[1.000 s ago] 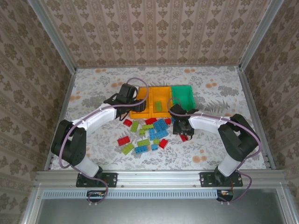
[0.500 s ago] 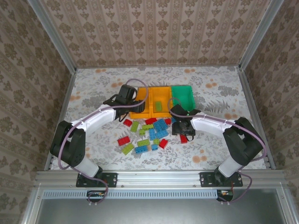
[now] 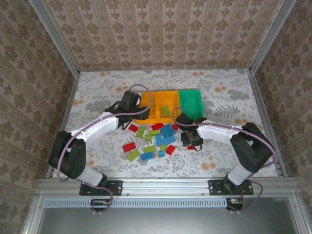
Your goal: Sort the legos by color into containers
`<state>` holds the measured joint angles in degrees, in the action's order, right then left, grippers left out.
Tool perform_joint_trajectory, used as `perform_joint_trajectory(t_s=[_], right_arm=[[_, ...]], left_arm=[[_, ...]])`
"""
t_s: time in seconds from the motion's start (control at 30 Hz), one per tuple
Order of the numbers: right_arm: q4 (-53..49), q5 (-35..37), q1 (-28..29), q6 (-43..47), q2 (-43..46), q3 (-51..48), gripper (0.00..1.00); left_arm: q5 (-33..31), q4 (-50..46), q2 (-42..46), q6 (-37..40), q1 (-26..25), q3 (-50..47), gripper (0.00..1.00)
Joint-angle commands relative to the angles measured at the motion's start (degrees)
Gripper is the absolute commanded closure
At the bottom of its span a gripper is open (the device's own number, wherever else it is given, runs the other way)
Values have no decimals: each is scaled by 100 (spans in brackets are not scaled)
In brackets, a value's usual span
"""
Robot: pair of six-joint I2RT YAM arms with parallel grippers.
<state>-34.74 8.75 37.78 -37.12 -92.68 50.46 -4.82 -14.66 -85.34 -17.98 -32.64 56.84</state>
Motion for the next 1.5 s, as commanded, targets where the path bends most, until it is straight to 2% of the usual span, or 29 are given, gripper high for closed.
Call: perform_joint_trajectory(t_s=[0.0, 0.2, 0.33, 0.63, 0.8, 1.0, 1.17, 1.37, 1.47], right_arm=[[-308, 117, 52, 166, 94, 146, 73], [-166, 29, 192, 315, 580, 1035, 76], [792, -611, 212, 310, 587, 1495, 75], [1549, -1258, 209, 160, -1215, 3366, 73], [1508, -1435, 197, 30, -2198, 4319, 71], [992, -1168, 186, 109, -2976, 5210, 60], [777, -1148, 151, 135, -3334, 5554, 49], [754, -1212, 146, 122, -3331, 5543, 39], [886, -1236, 157, 133, -3089, 5374, 29]], left_arm=[[-169, -108, 286, 14, -14, -135, 24], [-371, -68, 624, -37, 19, -484, 19], [-523, -102, 803, -131, 64, -760, 15], [-397, -89, 972, -553, 162, -1203, 13], [-316, 99, 1201, -795, 168, -1565, 13], [-298, -98, 1333, -719, 171, -1754, 13], [-154, -80, 1482, -733, 132, -1956, 14], [6, -21, 1556, -632, -35, -1995, 16], [128, 6, 1532, -508, -190, -1967, 16]])
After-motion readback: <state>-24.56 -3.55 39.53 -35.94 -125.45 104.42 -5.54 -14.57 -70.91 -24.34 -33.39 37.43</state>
